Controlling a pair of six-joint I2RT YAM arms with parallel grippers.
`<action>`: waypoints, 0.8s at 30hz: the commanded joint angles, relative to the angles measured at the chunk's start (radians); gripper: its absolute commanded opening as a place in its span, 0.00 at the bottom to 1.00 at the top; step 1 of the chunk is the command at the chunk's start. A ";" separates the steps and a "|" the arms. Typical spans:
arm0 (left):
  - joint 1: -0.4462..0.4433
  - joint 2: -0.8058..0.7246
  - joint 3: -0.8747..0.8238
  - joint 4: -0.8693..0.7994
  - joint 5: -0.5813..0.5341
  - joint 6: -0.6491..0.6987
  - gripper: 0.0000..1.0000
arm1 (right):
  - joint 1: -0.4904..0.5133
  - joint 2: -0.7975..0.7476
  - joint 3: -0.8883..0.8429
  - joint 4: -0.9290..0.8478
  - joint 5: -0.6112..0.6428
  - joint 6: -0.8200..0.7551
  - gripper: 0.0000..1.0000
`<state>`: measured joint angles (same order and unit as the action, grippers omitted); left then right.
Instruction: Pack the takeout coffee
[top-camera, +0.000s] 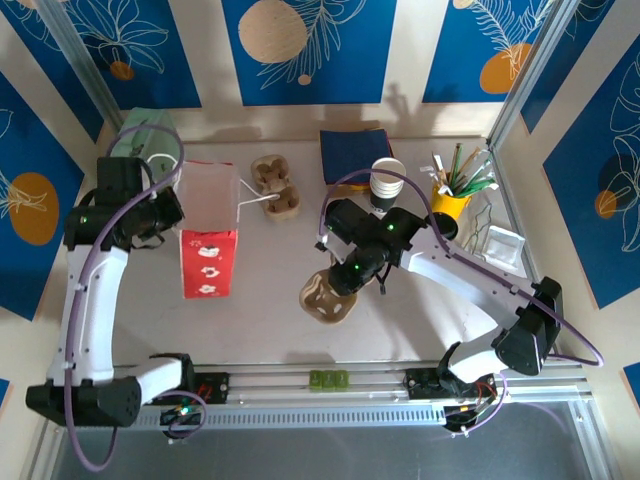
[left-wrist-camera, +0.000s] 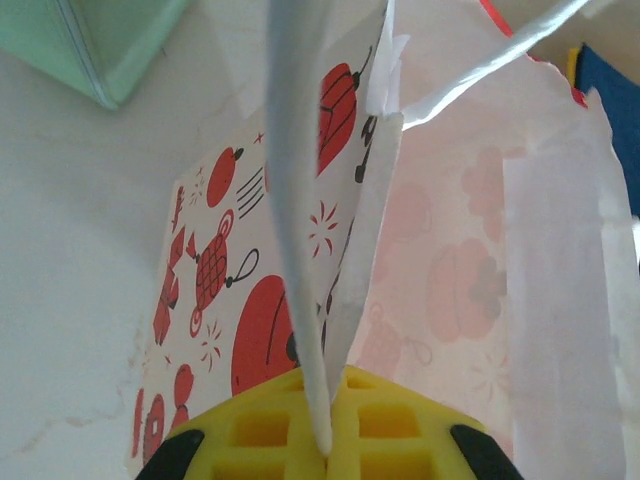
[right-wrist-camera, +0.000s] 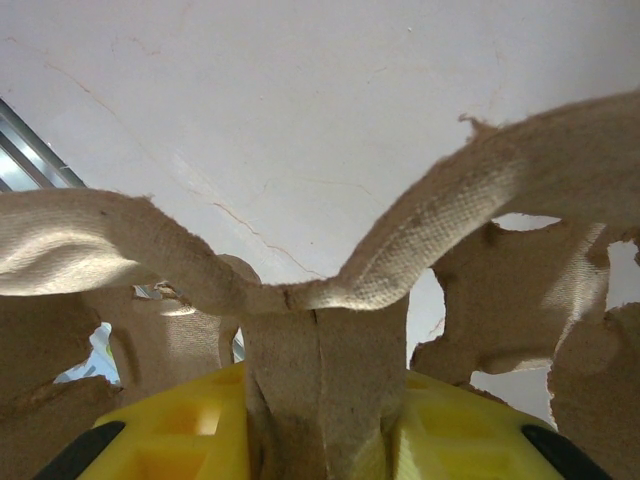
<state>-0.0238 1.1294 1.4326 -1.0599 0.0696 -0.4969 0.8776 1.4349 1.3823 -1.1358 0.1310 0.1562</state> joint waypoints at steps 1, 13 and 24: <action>-0.041 -0.068 -0.073 0.015 0.082 -0.093 0.00 | 0.006 -0.035 0.051 -0.066 0.005 -0.016 0.29; -0.273 -0.164 -0.211 0.116 0.088 -0.257 0.00 | -0.034 -0.080 0.146 -0.216 0.056 -0.001 0.29; -0.499 -0.130 -0.275 0.289 -0.004 -0.380 0.00 | -0.250 -0.155 0.183 -0.357 0.076 0.091 0.28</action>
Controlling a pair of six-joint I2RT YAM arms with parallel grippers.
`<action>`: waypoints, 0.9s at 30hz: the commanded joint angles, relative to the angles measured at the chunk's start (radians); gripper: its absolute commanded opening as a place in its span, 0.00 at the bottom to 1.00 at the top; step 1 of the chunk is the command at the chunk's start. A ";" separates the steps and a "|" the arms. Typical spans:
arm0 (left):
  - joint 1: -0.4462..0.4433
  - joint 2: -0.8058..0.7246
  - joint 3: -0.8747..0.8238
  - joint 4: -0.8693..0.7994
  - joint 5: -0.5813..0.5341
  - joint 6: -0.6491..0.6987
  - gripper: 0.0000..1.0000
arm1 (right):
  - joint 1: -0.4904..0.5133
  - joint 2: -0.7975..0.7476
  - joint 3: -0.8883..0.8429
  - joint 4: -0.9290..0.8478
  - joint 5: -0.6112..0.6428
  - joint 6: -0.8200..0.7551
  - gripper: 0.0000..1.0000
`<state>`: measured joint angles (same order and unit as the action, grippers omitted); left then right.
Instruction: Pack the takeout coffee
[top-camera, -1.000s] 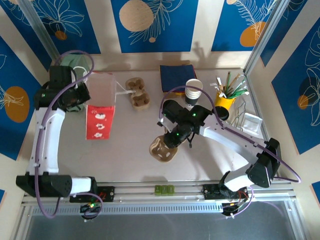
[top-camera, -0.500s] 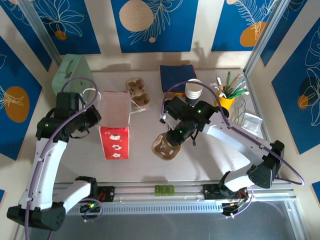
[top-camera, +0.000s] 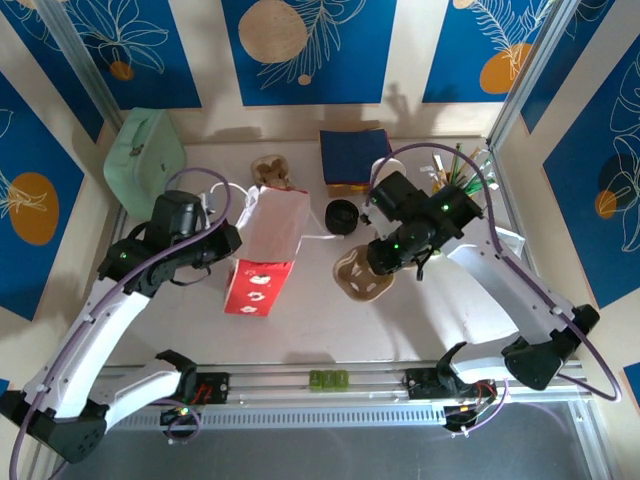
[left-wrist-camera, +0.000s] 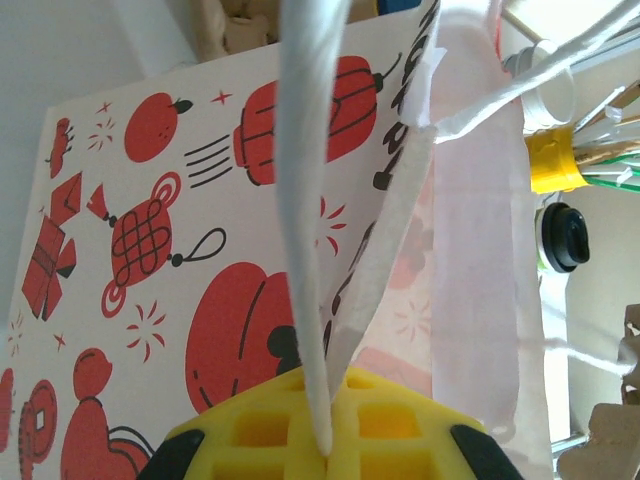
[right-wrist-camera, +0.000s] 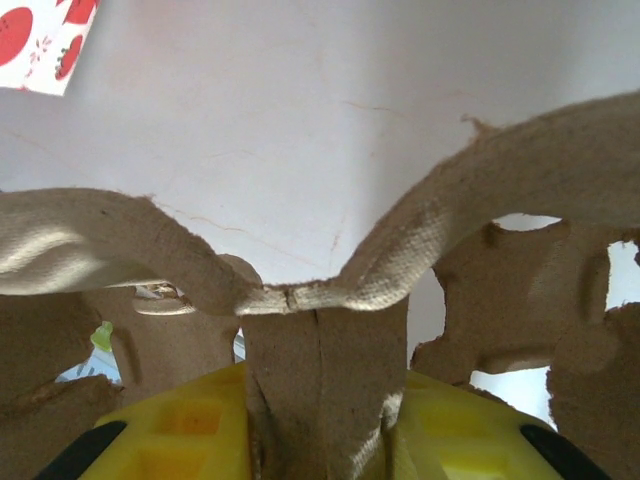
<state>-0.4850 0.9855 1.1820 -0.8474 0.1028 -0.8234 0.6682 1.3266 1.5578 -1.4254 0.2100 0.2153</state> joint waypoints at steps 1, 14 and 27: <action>-0.059 0.023 -0.028 0.091 -0.045 -0.066 0.00 | -0.071 -0.056 0.009 -0.072 -0.004 0.037 0.28; -0.274 0.104 -0.026 0.270 -0.180 -0.179 0.00 | -0.265 -0.130 0.078 -0.122 -0.007 0.053 0.29; -0.363 0.168 -0.093 0.442 -0.186 -0.272 0.00 | -0.316 -0.146 0.208 -0.186 0.005 0.057 0.29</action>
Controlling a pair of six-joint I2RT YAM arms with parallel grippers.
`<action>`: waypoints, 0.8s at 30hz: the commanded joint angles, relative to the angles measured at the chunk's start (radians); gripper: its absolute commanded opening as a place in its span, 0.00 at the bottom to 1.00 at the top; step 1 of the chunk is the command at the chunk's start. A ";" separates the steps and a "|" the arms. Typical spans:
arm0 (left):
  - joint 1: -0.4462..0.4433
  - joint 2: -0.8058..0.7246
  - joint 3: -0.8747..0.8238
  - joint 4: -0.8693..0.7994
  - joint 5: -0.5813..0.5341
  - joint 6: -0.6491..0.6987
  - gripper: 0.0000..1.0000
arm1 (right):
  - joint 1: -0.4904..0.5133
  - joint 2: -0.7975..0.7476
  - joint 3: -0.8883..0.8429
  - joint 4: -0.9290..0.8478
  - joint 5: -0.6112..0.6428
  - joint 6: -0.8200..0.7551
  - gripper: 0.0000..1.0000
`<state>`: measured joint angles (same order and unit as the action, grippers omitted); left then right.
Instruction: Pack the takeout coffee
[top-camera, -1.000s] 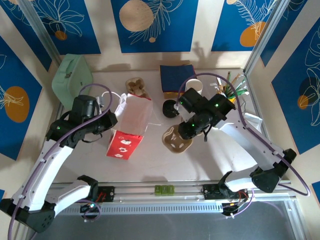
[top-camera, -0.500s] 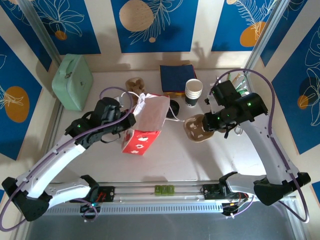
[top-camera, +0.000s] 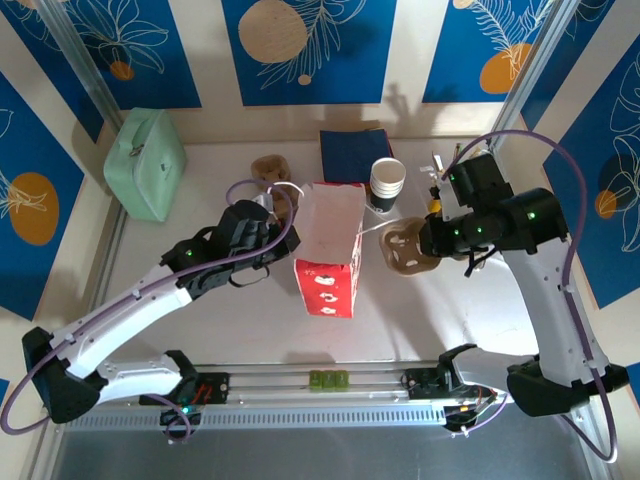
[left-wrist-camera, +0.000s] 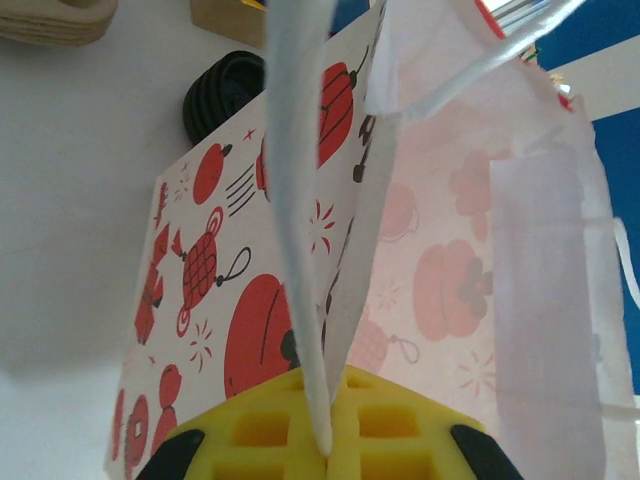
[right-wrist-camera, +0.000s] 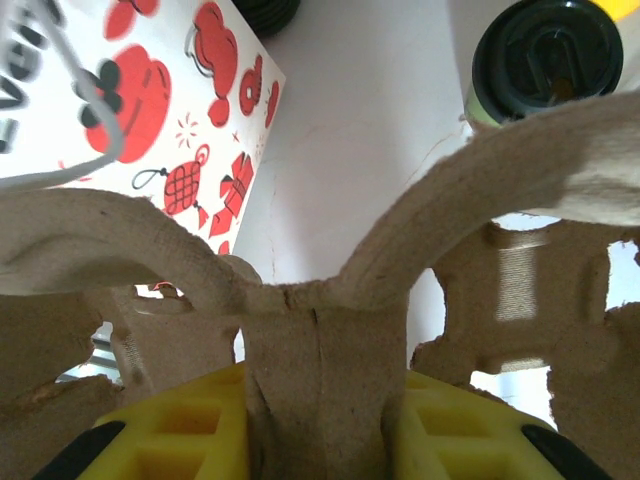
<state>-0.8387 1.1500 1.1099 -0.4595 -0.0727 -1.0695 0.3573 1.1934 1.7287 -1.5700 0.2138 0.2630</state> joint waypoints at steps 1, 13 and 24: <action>-0.010 0.004 -0.030 0.060 -0.007 -0.027 0.00 | -0.006 -0.009 0.045 -0.043 0.002 0.011 0.29; -0.010 -0.027 -0.071 0.039 0.002 0.008 0.16 | 0.019 0.052 0.143 -0.022 -0.099 -0.036 0.29; -0.011 -0.097 -0.014 -0.087 -0.039 0.100 0.37 | 0.285 0.238 0.332 -0.004 0.010 -0.157 0.30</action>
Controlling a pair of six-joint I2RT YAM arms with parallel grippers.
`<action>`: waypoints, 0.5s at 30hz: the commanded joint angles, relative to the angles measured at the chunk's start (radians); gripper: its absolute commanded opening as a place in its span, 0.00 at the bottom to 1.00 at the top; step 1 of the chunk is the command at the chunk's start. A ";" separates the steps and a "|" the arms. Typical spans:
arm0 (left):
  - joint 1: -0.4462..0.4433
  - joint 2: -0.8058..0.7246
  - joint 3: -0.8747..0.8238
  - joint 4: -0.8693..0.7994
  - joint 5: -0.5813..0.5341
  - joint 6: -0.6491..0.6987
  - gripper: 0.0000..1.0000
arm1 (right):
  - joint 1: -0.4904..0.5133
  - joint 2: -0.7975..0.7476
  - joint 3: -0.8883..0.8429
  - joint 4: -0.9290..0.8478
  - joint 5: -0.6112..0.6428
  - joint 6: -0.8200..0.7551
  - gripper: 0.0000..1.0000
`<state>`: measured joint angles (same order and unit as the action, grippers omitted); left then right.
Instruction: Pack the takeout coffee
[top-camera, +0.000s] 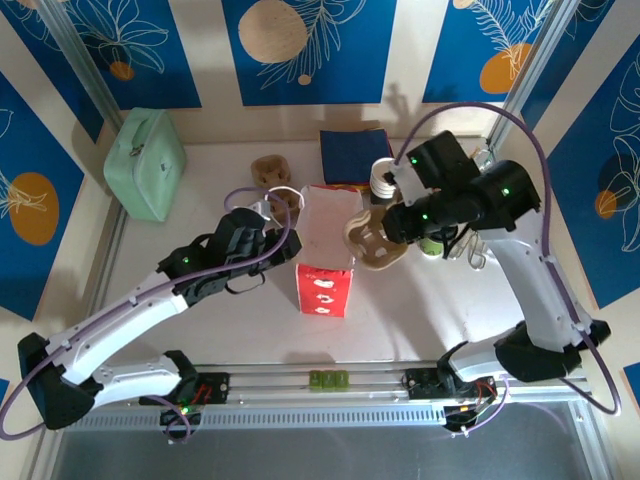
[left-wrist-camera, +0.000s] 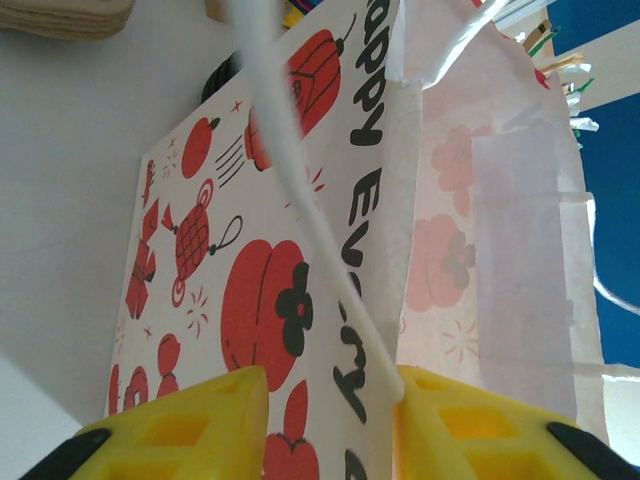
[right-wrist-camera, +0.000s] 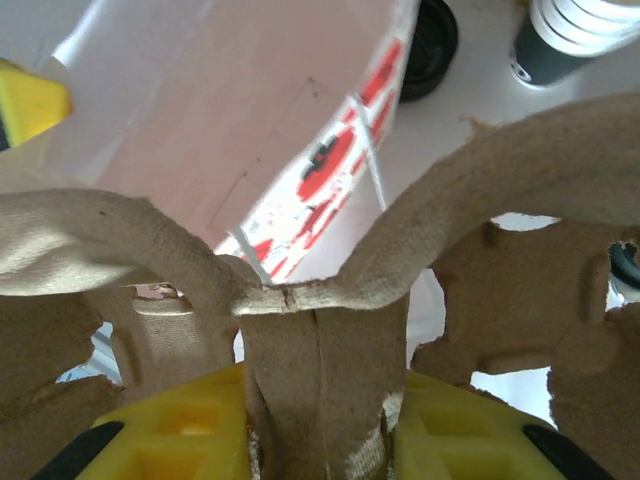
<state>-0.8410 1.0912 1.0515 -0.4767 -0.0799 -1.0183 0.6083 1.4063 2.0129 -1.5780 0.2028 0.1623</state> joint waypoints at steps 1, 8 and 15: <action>-0.007 -0.048 0.052 -0.092 -0.042 0.057 0.38 | 0.052 0.043 0.062 0.006 0.040 -0.070 0.30; -0.007 -0.157 0.035 -0.161 -0.095 0.104 0.43 | 0.149 0.137 0.134 0.009 0.175 -0.189 0.32; -0.006 -0.257 0.011 -0.232 -0.158 0.111 0.45 | 0.237 0.216 0.180 0.051 0.343 -0.336 0.33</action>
<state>-0.8410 0.8680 1.0698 -0.6567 -0.1890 -0.9325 0.8200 1.5978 2.1639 -1.5490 0.4381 -0.0772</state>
